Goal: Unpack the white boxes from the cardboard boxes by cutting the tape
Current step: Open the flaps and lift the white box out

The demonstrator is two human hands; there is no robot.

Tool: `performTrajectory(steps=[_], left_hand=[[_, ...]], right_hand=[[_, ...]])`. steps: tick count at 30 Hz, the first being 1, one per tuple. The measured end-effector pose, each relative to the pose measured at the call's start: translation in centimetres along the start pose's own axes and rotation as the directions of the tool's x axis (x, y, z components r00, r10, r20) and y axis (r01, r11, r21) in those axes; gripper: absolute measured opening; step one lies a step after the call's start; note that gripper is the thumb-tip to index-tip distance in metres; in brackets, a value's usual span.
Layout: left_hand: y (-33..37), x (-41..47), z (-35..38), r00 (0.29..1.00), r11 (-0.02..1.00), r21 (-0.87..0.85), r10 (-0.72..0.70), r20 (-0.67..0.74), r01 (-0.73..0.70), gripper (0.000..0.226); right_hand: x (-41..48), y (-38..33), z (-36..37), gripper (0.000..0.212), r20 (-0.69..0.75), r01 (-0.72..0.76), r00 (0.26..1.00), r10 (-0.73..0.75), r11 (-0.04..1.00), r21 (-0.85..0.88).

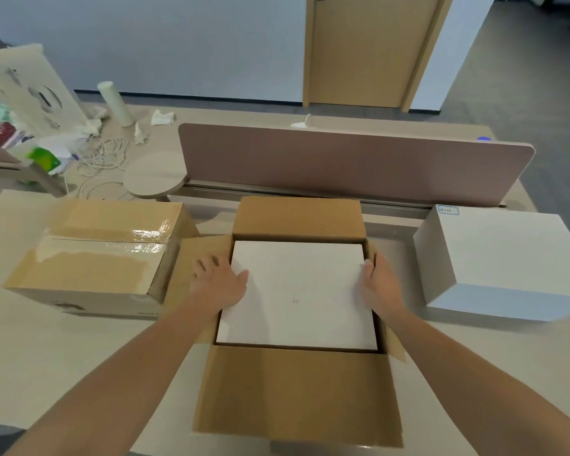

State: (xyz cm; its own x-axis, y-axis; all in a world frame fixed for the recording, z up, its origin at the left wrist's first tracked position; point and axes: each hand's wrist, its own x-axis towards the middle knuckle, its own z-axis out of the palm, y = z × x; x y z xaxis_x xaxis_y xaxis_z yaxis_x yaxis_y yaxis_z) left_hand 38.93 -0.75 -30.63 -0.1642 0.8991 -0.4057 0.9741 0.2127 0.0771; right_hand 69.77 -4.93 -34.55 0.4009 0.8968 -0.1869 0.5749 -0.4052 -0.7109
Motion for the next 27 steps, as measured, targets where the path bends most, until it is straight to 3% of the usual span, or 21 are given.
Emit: performTrajectory(steps=[3,5,7,11,14,18,21,23,25,27], left_hand=[[-0.2,-0.1,2.1,0.975,0.949,-0.276,0.096,-0.202,-0.151,0.056],[-0.4,-0.3,2.3,0.983,0.882,-0.451,0.064,-0.172,-0.136,0.058],[-0.6,-0.3,2.5,0.994,0.834,-0.542,0.068,-0.082,-0.102,0.060],[-1.0,0.0,2.7,0.996,0.745,-0.661,0.071,-0.061,-0.093,0.055],[-1.1,0.1,2.9,0.997,0.733,-0.675,0.054,-0.061,-0.081,0.054],[-0.6,-0.6,2.2,0.997,0.758,-0.648,0.072,-0.038,-0.079,0.061],[-0.8,-1.2,2.1,0.962,0.898,-0.386,0.124,-0.241,-0.212,0.062],[-0.6,-1.8,1.9,0.926,0.927,-0.249,0.194,-0.323,-0.281,0.059],[0.0,-2.5,1.9,0.920,0.909,-0.249,0.258,-0.296,-0.335,0.059],[0.8,-3.3,1.7,0.936,0.867,-0.365,0.273,-0.221,-0.339,0.061]], right_hand=[[0.2,0.0,-0.1,0.034,0.001,0.004,1.000,-0.004,1.000,0.026],[0.2,0.0,0.0,0.033,0.005,0.005,1.000,-0.005,0.999,0.040],[0.2,-0.1,0.0,0.030,0.004,0.003,1.000,-0.004,0.997,0.078],[-0.4,-0.7,-0.7,0.029,0.060,-0.053,0.997,0.041,0.972,0.227],[-0.6,-0.8,-1.1,0.030,0.104,-0.076,0.993,0.050,0.962,0.261],[-0.4,-1.0,-0.9,0.032,0.093,-0.076,0.994,0.060,0.981,0.179],[-0.9,-1.5,-1.0,0.033,0.047,-0.100,0.994,0.099,0.995,0.022],[-1.7,-2.0,-1.1,0.041,0.017,-0.058,0.998,0.062,0.983,-0.172],[-2.8,-2.8,-0.9,0.050,0.013,-0.004,1.000,0.009,0.943,-0.332],[-3.8,-3.8,-0.8,0.051,0.017,0.047,0.999,-0.044,0.920,-0.390]])
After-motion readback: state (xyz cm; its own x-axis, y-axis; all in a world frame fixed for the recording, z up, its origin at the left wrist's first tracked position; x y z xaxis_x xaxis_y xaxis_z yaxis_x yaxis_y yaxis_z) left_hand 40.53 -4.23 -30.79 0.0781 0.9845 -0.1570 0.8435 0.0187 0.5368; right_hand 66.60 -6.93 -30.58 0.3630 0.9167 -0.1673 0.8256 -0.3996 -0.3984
